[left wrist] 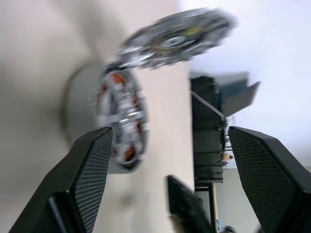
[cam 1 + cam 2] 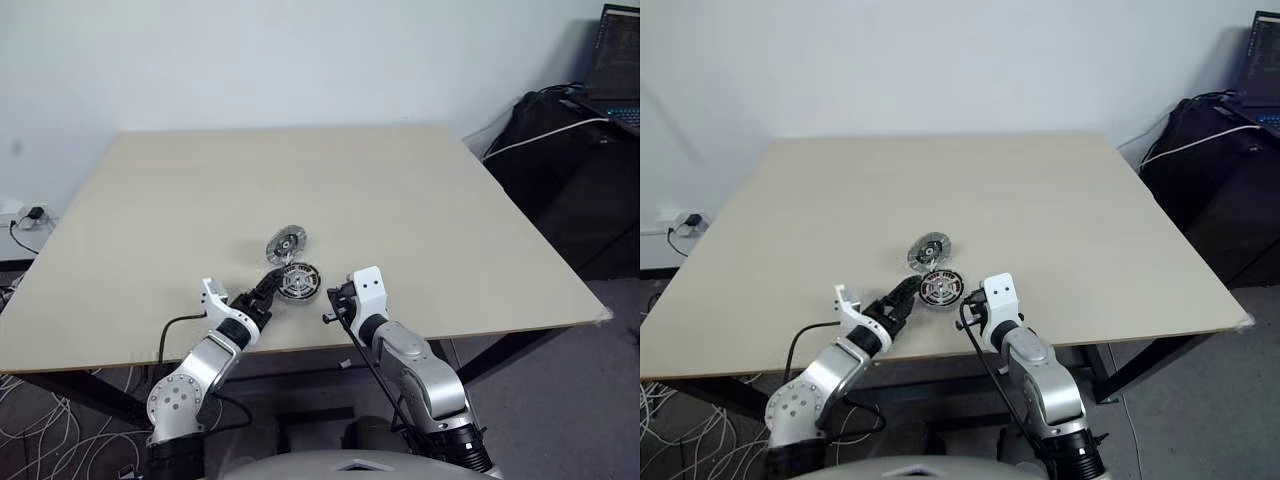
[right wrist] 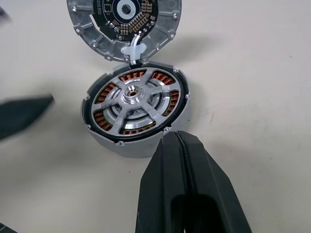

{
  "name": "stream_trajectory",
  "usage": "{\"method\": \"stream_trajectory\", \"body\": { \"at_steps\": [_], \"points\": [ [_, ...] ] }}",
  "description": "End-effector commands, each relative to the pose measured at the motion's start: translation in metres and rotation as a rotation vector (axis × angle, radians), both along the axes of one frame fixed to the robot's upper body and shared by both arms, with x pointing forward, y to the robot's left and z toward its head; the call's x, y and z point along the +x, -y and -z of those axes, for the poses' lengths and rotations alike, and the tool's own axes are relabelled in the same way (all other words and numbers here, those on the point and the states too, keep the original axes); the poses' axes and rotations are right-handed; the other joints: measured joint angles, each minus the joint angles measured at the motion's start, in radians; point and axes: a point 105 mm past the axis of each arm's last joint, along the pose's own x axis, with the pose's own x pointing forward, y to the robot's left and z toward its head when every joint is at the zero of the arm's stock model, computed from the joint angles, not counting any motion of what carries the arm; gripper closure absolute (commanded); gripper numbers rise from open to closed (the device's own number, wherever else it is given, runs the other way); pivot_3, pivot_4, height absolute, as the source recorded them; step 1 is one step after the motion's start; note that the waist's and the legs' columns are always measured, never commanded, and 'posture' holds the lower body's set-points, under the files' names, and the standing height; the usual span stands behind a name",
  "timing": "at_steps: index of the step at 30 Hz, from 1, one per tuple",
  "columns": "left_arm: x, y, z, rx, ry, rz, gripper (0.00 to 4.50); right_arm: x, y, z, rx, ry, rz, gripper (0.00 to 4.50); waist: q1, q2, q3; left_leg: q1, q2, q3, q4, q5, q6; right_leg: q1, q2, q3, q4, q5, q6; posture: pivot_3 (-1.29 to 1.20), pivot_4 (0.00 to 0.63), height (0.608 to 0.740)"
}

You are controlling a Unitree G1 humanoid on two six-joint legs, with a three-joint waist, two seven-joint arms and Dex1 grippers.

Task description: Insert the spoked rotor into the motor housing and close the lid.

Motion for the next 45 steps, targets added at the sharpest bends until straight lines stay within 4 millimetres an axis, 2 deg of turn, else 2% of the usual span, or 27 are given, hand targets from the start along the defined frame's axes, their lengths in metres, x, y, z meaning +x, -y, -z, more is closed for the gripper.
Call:
{"method": "stream_trajectory", "body": {
  "at_steps": [1,6,9,19,26,30,32,34,37,40,45],
  "points": [
    [0.007,-0.016,-0.011,0.263,0.163,-0.061,0.51,0.008,-0.008,-0.026,0.022,0.121,-0.039,4.50,0.000,0.001,0.000,0.000,0.000,0.000,0.000,0.000,0.000,0.000,0.000,0.000,0.000,0.000,0.000,0.00,0.000,0.740],
    [0.012,-0.033,-0.006,0.511,0.255,-0.149,0.51,0.020,-0.020,-0.031,0.001,0.156,-0.082,4.50,0.000,0.001,0.001,0.001,0.000,0.002,-0.004,0.001,-0.002,-0.001,0.002,0.001,0.000,0.000,0.000,0.00,0.000,0.740],
    [0.010,-0.034,-0.001,0.623,0.295,-0.136,1.08,0.031,-0.027,-0.033,-0.009,0.173,-0.099,4.50,0.001,0.001,0.001,0.001,0.000,0.002,-0.005,0.001,-0.002,-0.002,0.001,0.001,0.000,0.000,-0.001,0.00,0.000,0.740],
    [-0.013,-0.015,0.023,0.936,0.457,0.136,4.40,0.053,-0.056,-0.030,-0.031,0.168,-0.195,4.50,-0.005,0.003,0.002,0.001,0.000,0.003,-0.006,0.001,-0.002,-0.003,0.004,0.001,0.000,-0.001,-0.002,0.00,0.000,0.740],
    [-0.019,-0.007,0.029,1.009,0.538,0.213,4.46,0.057,-0.069,-0.013,-0.056,0.087,-0.244,4.50,-0.003,0.004,0.002,0.001,0.000,0.002,-0.007,0.001,-0.002,-0.003,0.000,0.001,0.000,-0.001,-0.002,0.00,0.000,0.740],
    [-0.018,-0.003,0.029,1.000,0.559,0.229,4.46,0.055,-0.060,0.016,-0.152,-0.025,-0.232,4.50,-0.004,0.005,0.002,0.001,0.000,0.002,-0.007,0.001,-0.002,-0.003,0.000,0.001,0.000,-0.001,-0.002,0.00,0.000,0.740],
    [-0.017,-0.003,0.029,1.003,0.567,0.232,4.46,0.054,-0.056,0.023,-0.186,-0.050,-0.230,4.50,-0.005,0.006,0.000,0.002,0.000,0.002,-0.007,0.001,-0.002,-0.003,-0.001,0.002,0.001,-0.001,-0.002,0.00,0.000,0.740],
    [-0.017,-0.002,0.029,0.996,0.574,0.238,4.46,0.052,-0.057,0.017,-0.158,-0.033,-0.240,4.50,-0.003,0.007,-0.003,0.003,0.000,0.002,-0.007,0.001,-0.002,-0.002,-0.001,0.001,0.001,-0.001,-0.002,0.00,0.000,0.740],
    [-0.017,0.001,0.028,0.989,0.601,0.252,4.46,0.049,-0.060,-0.008,-0.101,0.053,-0.296,4.50,-0.001,0.009,-0.004,0.003,0.000,0.002,-0.007,0.001,-0.002,-0.002,-0.001,0.001,0.001,-0.001,-0.002,0.00,0.000,0.740],
    [-0.018,0.004,0.025,0.993,0.650,0.270,4.46,0.042,-0.058,-0.030,-0.115,0.142,-0.400,4.50,-0.001,0.010,-0.003,0.001,0.000,0.002,-0.006,0.001,-0.001,-0.003,-0.001,0.001,0.000,-0.001,-0.002,0.00,0.000,0.740],
    [-0.018,0.008,0.030,0.999,0.675,0.291,4.46,0.030,-0.043,-0.038,-0.273,0.191,-0.602,4.50,0.000,0.010,-0.003,0.002,0.000,0.002,-0.006,0.001,-0.001,-0.002,-0.001,0.001,0.001,-0.001,-0.002,0.00,0.000,0.740]
  ]
}}
